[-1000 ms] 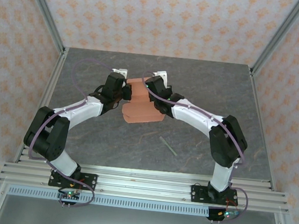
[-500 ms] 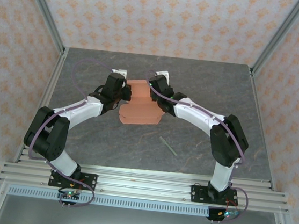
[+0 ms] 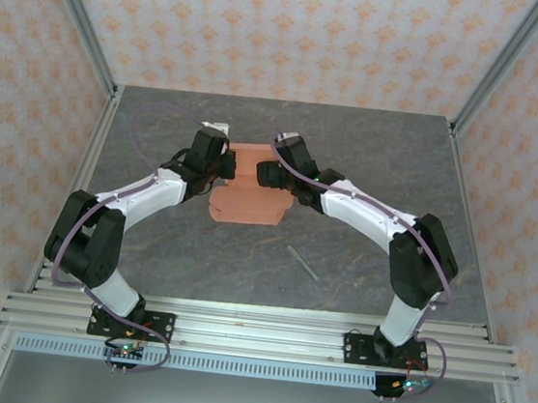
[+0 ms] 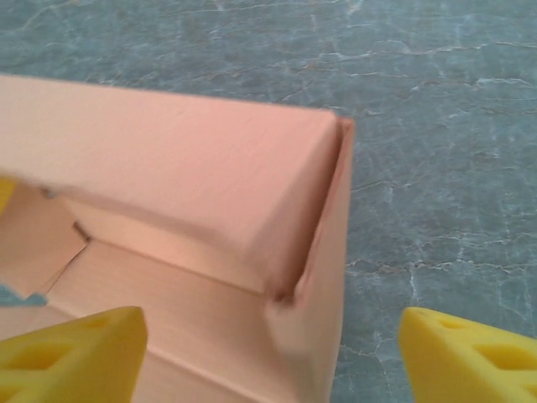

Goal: Fold the paper box

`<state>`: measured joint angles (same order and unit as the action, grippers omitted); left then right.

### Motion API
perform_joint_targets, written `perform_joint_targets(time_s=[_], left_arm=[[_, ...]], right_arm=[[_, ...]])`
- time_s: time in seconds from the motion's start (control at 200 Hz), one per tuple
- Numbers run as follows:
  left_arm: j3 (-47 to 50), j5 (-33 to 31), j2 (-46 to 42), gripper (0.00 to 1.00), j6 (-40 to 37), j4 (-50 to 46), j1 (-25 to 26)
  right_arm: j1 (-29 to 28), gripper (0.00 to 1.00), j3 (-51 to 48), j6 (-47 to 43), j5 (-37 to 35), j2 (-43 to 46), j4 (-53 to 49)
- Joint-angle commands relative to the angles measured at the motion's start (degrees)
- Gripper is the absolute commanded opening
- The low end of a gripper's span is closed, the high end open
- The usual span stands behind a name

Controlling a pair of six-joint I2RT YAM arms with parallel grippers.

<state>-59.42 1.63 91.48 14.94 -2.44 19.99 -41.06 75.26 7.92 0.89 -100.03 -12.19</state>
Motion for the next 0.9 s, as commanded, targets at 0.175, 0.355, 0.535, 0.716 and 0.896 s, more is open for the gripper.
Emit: perform_joint_targets(time_s=[0.175,0.355,0.535,0.716,0.896], left_arm=[[-8.0,-0.4,2.6,0.0,-4.1,-20.0,0.1],[-12.6,7.5,5.2,0.0,-10.5,-34.0,0.1],[-19.0,7.8,10.9,0.0,-20.4,-48.9,0.1],[-25.9,8.6,17.6,0.0,-27.8,-58.7,0.0],[-35.4,10.6,26.1,0.0,-33.3,-64.9,0.7]], right_arm=[[0.1,0.85,-6.0,2.9,5.9,14.3,-2.4],[1.6,0.85,-11.6,3.1,4.7,22.6,-5.1],[3.9,0.85,-17.5,3.5,4.8,27.8,-5.2],[4.2,0.85,-20.9,3.5,4.8,29.0,-5.0],[4.3,0.86,-23.3,3.7,3.3,29.9,-4.7]])
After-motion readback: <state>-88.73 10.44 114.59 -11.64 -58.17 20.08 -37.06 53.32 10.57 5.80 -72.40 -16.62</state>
